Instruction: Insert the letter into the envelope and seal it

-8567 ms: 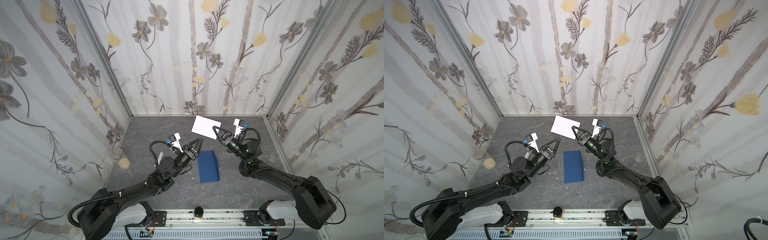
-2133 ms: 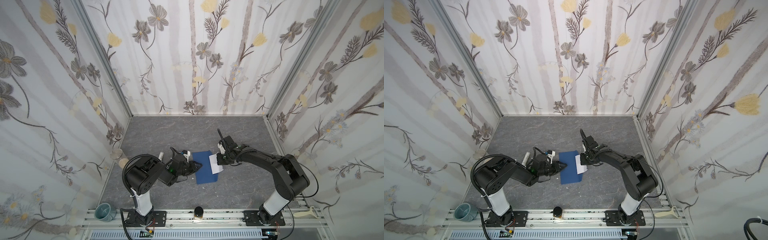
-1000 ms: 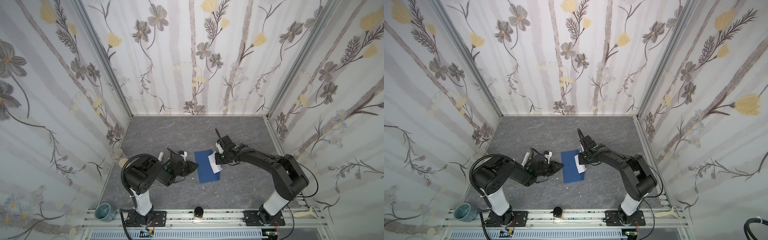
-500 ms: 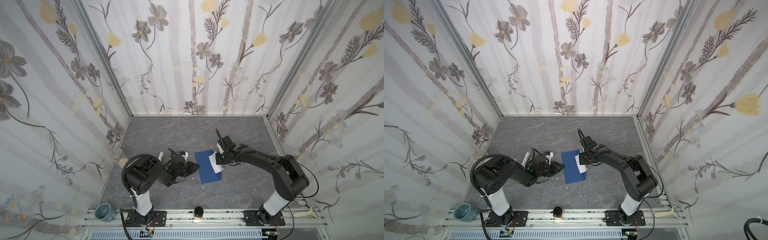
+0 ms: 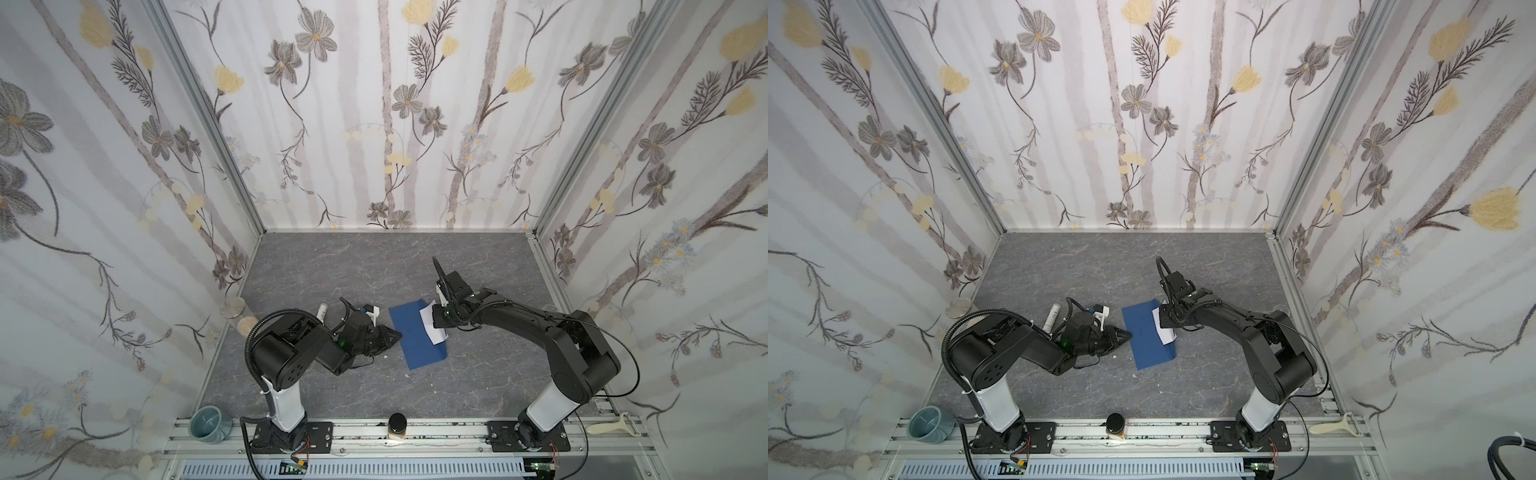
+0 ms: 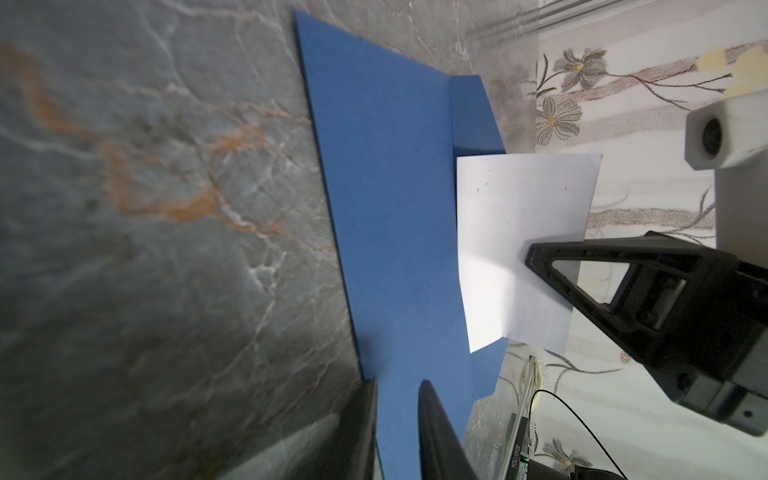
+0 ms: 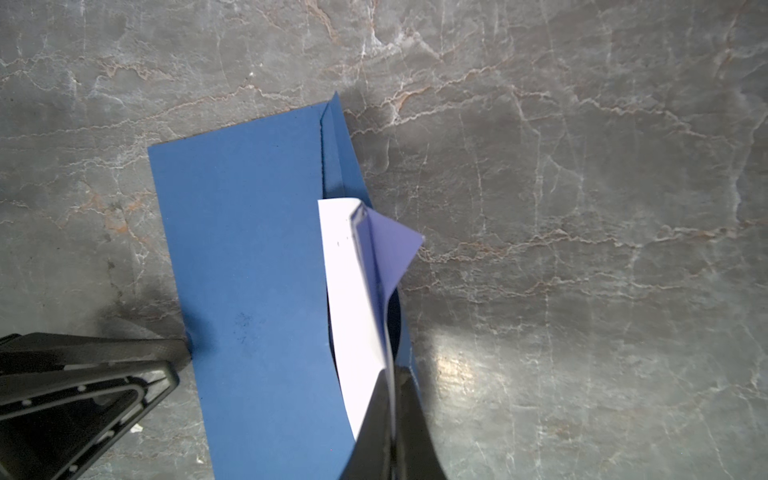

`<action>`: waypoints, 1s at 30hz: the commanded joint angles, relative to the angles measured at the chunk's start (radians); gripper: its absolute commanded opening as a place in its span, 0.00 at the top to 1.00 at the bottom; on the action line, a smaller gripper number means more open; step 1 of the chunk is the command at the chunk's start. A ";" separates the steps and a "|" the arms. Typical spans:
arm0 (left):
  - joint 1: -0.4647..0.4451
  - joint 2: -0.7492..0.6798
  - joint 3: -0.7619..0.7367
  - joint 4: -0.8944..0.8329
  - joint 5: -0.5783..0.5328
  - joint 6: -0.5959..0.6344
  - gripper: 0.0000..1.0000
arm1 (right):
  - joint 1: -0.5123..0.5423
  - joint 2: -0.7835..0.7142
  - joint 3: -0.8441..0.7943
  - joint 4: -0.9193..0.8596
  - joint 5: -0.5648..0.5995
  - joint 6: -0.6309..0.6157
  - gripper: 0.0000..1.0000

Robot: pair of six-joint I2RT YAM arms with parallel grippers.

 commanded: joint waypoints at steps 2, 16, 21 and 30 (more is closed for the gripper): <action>-0.004 0.004 -0.001 -0.054 0.003 -0.005 0.78 | 0.002 0.009 0.002 -0.010 0.006 0.001 1.00; -0.009 0.012 0.018 -0.054 0.003 -0.003 0.78 | 0.003 0.033 0.007 -0.022 -0.031 -0.027 1.00; -0.010 0.019 0.023 -0.054 0.003 -0.005 0.78 | 0.006 0.039 0.003 -0.010 -0.064 -0.039 1.00; -0.011 0.041 0.045 -0.054 0.003 -0.008 0.78 | 0.017 0.051 -0.004 0.018 -0.094 -0.047 1.00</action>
